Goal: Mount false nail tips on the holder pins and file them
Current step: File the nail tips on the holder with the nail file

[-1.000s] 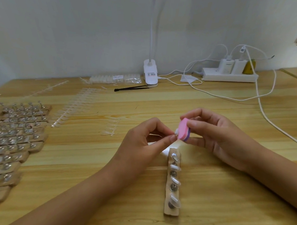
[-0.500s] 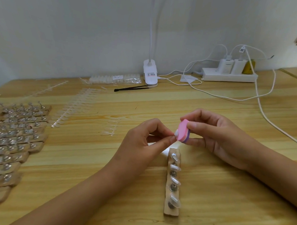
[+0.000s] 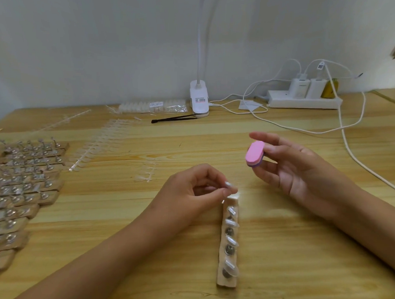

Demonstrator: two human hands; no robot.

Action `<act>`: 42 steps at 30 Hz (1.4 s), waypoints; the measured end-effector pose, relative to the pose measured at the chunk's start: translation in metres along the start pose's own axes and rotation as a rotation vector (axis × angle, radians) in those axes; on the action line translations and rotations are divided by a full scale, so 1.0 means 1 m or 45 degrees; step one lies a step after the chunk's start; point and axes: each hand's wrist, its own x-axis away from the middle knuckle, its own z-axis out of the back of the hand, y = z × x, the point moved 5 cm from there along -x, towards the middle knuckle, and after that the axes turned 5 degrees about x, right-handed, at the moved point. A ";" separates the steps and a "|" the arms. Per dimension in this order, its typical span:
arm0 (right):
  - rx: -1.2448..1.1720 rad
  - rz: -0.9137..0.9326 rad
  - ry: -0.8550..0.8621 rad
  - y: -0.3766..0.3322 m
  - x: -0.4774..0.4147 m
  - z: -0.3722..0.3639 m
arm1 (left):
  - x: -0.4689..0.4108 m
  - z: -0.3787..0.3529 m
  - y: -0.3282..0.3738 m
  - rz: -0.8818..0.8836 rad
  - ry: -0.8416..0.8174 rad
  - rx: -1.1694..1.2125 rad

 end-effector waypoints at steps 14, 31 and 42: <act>0.212 -0.035 -0.091 0.008 0.002 -0.006 | -0.002 0.003 0.002 -0.018 -0.090 -0.487; 0.038 -0.079 0.056 0.008 -0.001 -0.001 | 0.004 -0.003 0.005 0.044 -0.110 -0.452; -0.040 -0.080 0.010 0.007 0.000 -0.005 | 0.003 0.015 0.003 0.085 0.089 0.051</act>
